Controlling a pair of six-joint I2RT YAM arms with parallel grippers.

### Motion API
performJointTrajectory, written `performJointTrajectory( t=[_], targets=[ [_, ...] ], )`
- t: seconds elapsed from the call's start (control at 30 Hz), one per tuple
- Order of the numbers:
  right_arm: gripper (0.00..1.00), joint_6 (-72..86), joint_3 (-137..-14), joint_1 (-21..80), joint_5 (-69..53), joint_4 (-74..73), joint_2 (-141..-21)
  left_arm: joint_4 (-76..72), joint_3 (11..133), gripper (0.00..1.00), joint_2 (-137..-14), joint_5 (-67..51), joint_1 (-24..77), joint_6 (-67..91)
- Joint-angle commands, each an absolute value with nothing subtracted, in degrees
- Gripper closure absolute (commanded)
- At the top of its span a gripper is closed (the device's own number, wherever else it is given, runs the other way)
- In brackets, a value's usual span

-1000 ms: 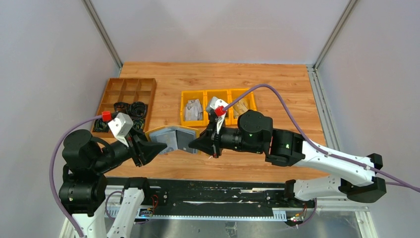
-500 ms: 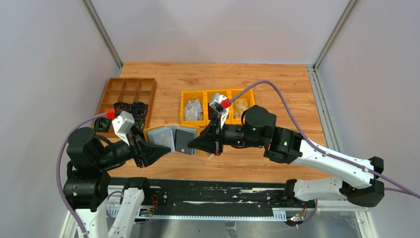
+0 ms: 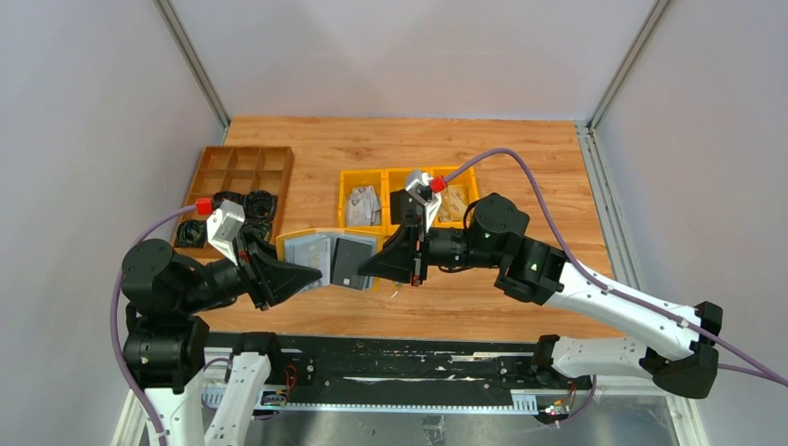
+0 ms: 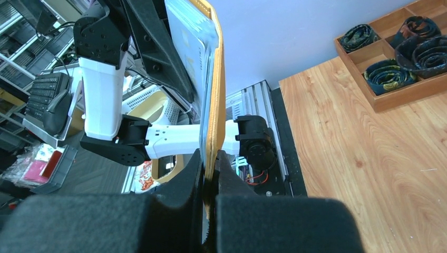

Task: Take the credit cards out of the card holder
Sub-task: Remove the credit card from the card holder.

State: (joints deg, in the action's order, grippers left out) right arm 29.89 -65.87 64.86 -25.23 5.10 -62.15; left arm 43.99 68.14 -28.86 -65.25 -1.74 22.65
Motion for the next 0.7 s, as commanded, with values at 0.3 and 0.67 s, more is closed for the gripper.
performJointTrajectory(
  t=[0.3,0.67],
  targets=[
    [0.62,36.93,-65.68,57.96,-36.51,11.79,-65.72,49.98,71.43,1.00,-32.67,-58.89,-1.60,19.11],
    [0.19,40.84,-73.47,48.95,-25.38,1.83,-68.27,68.05,75.10,1.00,-43.64,-32.80,-1.58,-1.49]
  ],
)
